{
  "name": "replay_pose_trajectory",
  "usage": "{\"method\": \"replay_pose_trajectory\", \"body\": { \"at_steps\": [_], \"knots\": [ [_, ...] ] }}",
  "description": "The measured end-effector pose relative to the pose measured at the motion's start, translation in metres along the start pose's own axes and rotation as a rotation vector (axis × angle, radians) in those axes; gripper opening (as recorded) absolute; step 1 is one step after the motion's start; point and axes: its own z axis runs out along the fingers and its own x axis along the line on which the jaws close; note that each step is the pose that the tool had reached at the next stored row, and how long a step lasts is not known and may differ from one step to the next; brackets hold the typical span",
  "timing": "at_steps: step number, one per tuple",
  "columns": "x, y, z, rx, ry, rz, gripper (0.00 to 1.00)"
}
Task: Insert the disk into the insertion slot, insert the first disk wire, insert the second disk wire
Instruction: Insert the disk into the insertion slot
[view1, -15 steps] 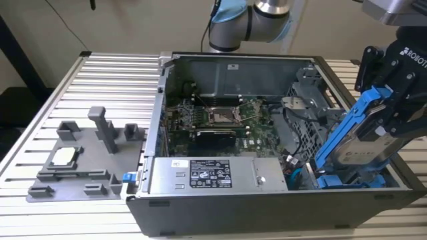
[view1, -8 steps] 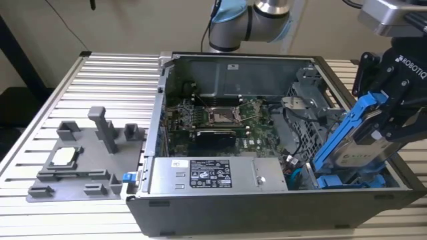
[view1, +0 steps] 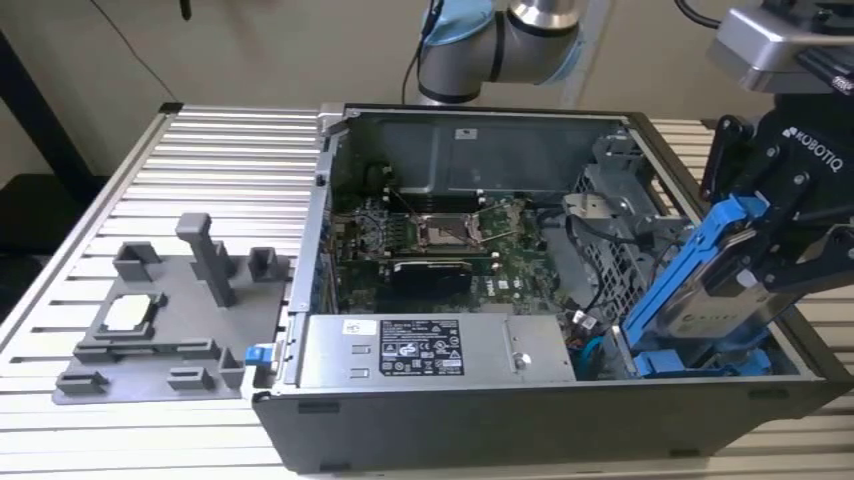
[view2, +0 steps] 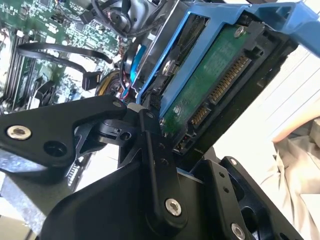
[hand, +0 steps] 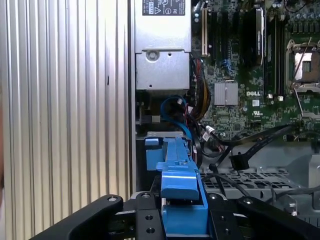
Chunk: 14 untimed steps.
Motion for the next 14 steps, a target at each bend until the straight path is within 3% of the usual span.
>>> {"method": "replay_pose_trajectory", "body": {
  "at_steps": [14],
  "knots": [
    [-0.0001, -0.0029, 0.0151, -0.0002, -0.0073, 0.0, 0.33]
  ]
}}
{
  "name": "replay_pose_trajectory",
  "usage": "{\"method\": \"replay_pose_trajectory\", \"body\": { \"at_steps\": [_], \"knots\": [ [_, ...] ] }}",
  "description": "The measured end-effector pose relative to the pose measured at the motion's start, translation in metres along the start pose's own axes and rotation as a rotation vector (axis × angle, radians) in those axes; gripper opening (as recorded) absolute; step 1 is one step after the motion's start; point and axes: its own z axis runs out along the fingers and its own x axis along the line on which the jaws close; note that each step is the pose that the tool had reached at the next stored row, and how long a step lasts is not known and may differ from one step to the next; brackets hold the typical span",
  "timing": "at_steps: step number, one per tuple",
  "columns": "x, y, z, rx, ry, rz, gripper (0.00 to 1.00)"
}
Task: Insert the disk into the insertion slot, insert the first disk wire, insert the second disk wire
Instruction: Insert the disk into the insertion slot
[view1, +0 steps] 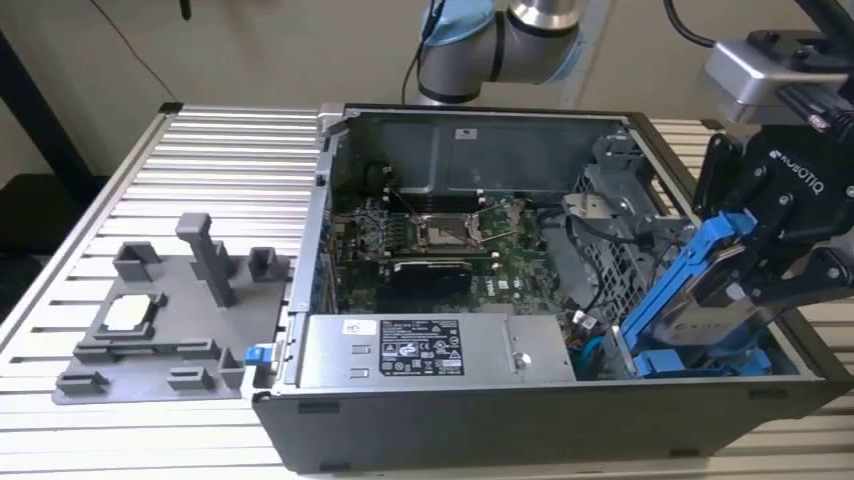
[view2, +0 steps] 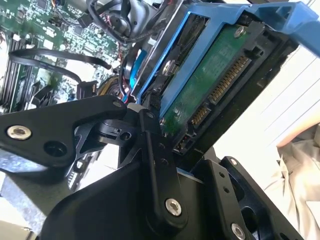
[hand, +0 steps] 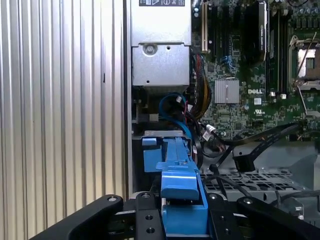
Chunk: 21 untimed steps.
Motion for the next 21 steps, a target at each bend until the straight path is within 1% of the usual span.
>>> {"method": "replay_pose_trajectory", "body": {
  "at_steps": [6, 14, 17, 21],
  "knots": [
    [0.0, -0.0006, 0.0075, 0.0, -0.0025, 0.0, 0.33],
    [0.0, -0.0012, 0.0167, 0.0, -0.0031, 0.0, 0.33],
    [0.0, -0.0014, 0.0184, 0.0, -0.003, 0.0, 0.33],
    [0.0001, -0.0014, 0.0187, 0.0, -0.0031, 0.0, 0.33]
  ]
}}
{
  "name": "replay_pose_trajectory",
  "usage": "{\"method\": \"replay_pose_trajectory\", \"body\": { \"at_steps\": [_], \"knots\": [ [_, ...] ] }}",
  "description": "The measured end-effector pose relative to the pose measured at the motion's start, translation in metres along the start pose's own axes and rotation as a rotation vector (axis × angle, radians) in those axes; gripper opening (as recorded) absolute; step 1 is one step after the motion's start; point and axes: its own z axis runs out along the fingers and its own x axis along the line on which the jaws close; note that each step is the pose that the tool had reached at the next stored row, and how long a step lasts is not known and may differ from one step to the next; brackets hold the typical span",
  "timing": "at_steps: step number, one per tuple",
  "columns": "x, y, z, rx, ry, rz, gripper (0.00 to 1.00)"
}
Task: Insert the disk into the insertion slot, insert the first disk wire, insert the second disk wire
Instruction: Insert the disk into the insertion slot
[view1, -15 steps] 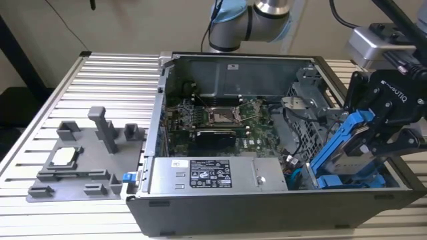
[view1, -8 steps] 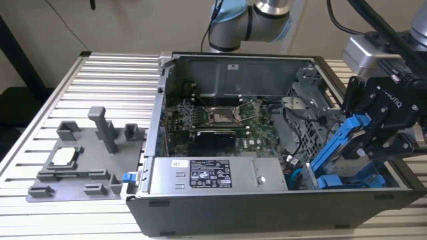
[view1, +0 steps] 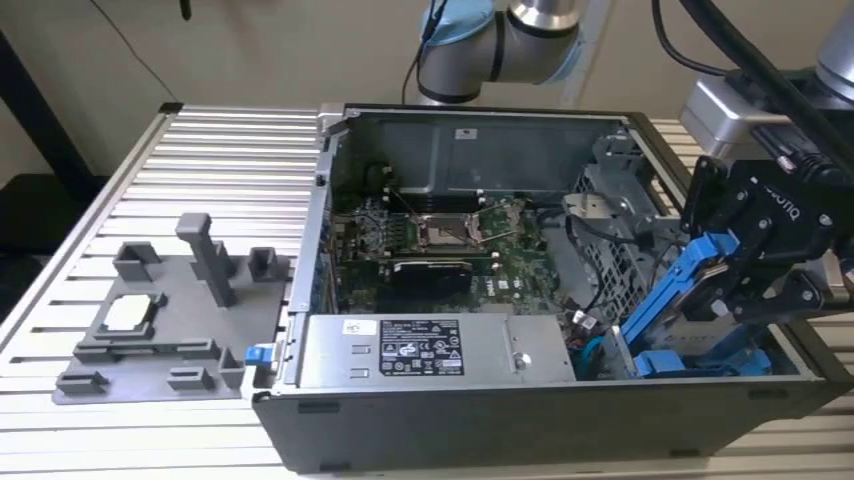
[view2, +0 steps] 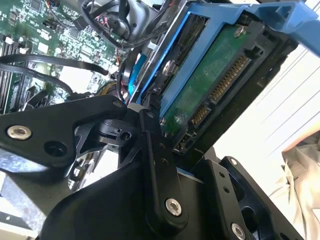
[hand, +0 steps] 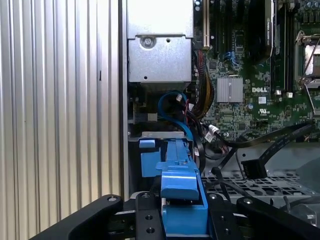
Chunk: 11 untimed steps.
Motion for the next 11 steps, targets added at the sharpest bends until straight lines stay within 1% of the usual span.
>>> {"method": "replay_pose_trajectory", "body": {
  "at_steps": [5, 7, 8, 10, 11],
  "knots": [
    [0.0003, 0.0, 0.0, -0.0003, 0.0, 0.0, 0.33],
    [0.0003, -0.0001, -0.0001, -0.0008, 0.0001, 0.0, 0.34],
    [0.0004, -0.0001, -0.0001, -0.0008, 0.0002, 0.0, 0.46],
    [0.0004, 0.0, 0.0, -0.001, 0.0008, 0.0, 0.46],
    [0.0004, 0.0, 0.0, -0.0013, 0.0013, 0.0, 0.53]
  ]
}}
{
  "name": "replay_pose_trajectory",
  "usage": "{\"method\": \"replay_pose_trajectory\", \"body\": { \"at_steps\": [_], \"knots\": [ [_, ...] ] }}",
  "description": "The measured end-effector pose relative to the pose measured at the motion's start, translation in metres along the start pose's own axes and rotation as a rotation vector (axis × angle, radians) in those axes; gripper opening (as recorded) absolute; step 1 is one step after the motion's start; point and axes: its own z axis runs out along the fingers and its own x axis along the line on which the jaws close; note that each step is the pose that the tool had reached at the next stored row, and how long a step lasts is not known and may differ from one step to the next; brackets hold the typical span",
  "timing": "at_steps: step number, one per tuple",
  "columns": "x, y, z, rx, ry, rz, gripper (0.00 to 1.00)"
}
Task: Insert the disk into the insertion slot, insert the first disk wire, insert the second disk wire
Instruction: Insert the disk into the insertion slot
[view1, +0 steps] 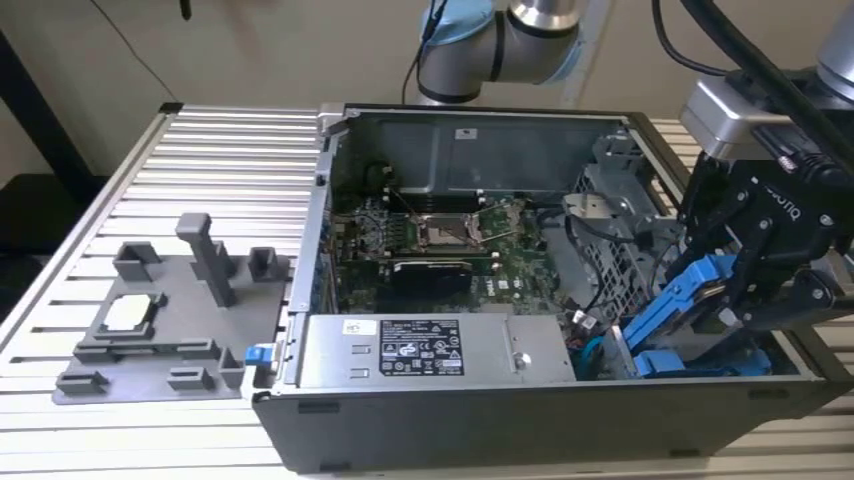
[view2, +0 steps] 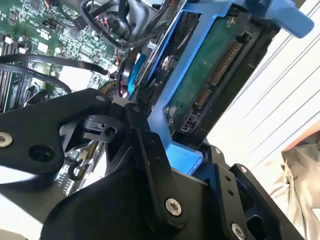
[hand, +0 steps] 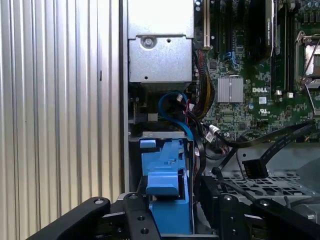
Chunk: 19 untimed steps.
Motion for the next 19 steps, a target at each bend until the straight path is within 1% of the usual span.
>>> {"method": "replay_pose_trajectory", "body": {
  "at_steps": [10, 12, 13, 14, 15, 17, 18, 19],
  "knots": [
    [0.0007, -0.0002, -0.0001, -0.0003, 0.0004, 0.0, 0.53],
    [0.0007, -0.0002, -0.0001, -0.0003, 0.0003, 0.0, 0.51],
    [0.0007, -0.0002, -0.0001, -0.0003, 0.0003, 0.0, 0.38],
    [0.0007, -0.0002, -0.0001, -0.0003, 0.0, 0.0, 0.38],
    [0.0007, -0.0002, -0.0001, -0.0003, 0.0, 0.0, 0.33],
    [0.0007, -0.0002, -0.0001, -0.0003, -0.0006, 0.0, 0.33],
    [0.0008, -0.0002, -0.0002, -0.0003, -0.0028, 0.0, 0.33],
    [0.0006, 0.0, -0.0001, -0.0004, -0.0068, 0.001, 0.33]
  ]
}}
